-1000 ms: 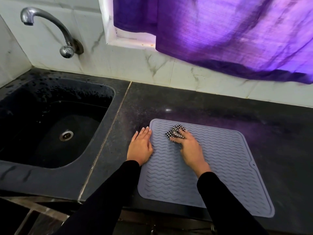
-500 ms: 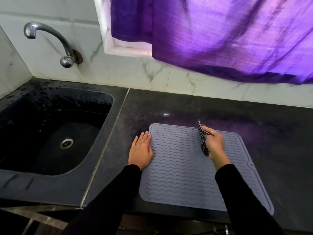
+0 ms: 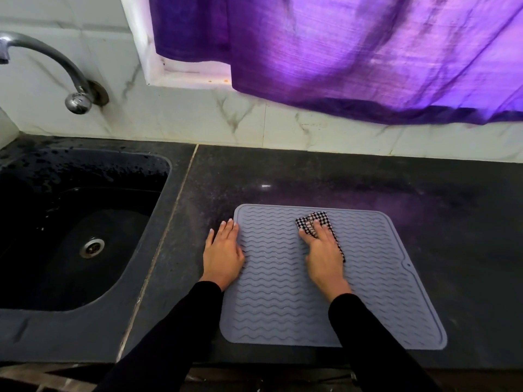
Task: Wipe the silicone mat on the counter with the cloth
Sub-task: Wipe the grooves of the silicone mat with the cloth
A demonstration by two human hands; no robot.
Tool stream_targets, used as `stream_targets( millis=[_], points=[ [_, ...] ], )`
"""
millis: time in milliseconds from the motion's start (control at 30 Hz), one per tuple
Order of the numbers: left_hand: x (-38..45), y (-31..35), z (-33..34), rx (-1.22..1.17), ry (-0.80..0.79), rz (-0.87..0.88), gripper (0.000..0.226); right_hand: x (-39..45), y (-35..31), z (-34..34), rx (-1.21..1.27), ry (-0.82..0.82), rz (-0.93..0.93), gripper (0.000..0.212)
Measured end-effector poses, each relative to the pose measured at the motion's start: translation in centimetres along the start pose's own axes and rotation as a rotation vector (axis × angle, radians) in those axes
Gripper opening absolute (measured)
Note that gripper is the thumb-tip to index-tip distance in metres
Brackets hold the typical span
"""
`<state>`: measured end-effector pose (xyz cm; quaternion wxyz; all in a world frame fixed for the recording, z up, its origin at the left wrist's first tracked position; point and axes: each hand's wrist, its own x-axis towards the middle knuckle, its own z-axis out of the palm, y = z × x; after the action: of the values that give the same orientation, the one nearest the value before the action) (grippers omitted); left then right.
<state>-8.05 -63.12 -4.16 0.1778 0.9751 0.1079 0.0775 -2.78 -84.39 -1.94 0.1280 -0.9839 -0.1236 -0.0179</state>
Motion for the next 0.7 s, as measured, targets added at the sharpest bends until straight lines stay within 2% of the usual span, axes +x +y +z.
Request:
stream_targets(
  millis=[67, 133, 167, 233, 333, 433, 700],
  points=[
    [0.4, 1.0, -0.3, -0.034, 0.105, 0.004, 0.042, 0.0, 0.6, -0.3, 0.141, 0.009, 0.032, 0.064],
    [1.2, 2.4, -0.4, -0.166, 0.209, 0.1, 0.033, 0.0, 1.0, -0.2, 0.279, 0.065, 0.063, 0.067],
    [1.8, 3.0, -0.3, -0.241, 0.198, 0.154, 0.026, 0.0, 1.0, -0.2, 0.327, 0.106, 0.068, 0.068],
    [3.1, 4.6, -0.3, -0.361, 0.051, 0.203, 0.016, -0.1, 1.2, 0.1, 0.388, 0.192, 0.08, 0.069],
    [4.8, 6.0, 0.0, -0.316, -0.111, 0.213, 0.013, -0.4, 1.1, 0.4, 0.486, 0.329, 0.128, 0.067],
    [5.6, 6.2, 0.2, -0.256, -0.161, 0.224, 0.016, -0.5, 1.1, 0.6, 0.578, 0.447, 0.165, 0.061],
    [6.4, 7.1, 0.2, -0.17, -0.168, 0.233, 0.015, -0.5, 0.9, 0.6, 0.589, 0.484, 0.162, 0.057]
  ],
)
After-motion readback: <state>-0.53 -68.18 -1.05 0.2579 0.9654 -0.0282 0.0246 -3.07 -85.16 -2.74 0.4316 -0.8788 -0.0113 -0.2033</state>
